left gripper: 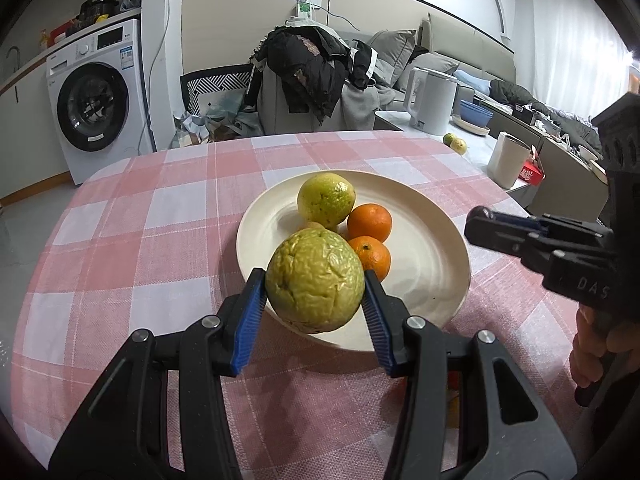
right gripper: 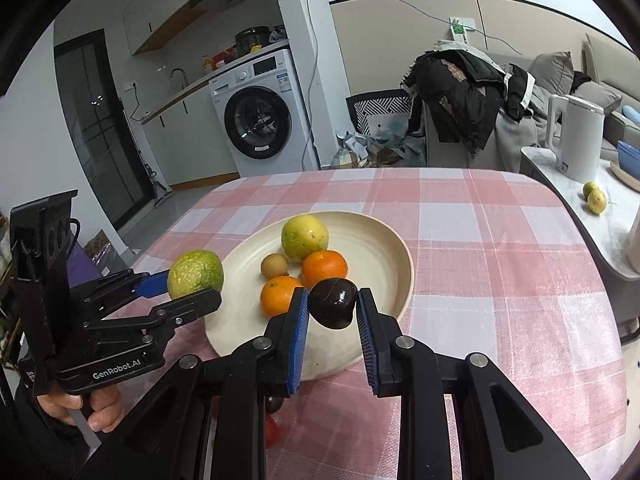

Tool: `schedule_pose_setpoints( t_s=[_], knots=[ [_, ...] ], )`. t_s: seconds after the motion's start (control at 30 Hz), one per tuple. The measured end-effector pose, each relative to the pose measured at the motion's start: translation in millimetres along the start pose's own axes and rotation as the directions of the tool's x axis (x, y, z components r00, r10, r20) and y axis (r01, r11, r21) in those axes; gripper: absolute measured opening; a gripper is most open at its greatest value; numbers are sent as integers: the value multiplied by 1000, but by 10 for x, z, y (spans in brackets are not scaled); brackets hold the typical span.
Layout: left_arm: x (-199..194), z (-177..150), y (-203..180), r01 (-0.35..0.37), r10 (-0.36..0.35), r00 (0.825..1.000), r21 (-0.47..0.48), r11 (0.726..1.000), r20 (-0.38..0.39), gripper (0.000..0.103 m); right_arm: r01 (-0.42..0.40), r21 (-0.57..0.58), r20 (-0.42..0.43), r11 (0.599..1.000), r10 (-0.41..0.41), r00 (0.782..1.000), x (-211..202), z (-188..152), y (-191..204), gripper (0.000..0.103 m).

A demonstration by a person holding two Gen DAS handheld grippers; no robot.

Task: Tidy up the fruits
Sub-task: 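Lift the pomelo and plum and carry both over the cream plate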

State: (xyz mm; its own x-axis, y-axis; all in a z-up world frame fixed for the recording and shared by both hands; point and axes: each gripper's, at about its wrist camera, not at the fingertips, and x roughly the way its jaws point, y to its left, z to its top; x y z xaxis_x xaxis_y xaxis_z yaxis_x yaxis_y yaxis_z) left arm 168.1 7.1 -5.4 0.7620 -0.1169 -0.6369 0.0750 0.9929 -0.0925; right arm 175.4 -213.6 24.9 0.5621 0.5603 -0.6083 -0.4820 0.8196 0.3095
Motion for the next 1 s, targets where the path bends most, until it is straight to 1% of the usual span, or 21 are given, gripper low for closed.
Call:
schedule_pose_setpoints(
  t_s=[0.27, 0.7, 1.0],
  knots=[
    [98, -36, -4, -14, 14, 1000, 6, 1000, -12, 45, -7, -5, -45, 1000, 6, 999, 121, -62, -27, 25],
    [153, -68, -6, -20, 20, 1000, 10, 1000, -23, 45, -3, -13, -75, 1000, 2, 997, 198, -117, -4, 25],
    [156, -80, -24, -30, 31, 999, 27, 999, -27, 45, 15, -23, -87, 1000, -17, 996, 226, -133, 1, 25]
  ],
)
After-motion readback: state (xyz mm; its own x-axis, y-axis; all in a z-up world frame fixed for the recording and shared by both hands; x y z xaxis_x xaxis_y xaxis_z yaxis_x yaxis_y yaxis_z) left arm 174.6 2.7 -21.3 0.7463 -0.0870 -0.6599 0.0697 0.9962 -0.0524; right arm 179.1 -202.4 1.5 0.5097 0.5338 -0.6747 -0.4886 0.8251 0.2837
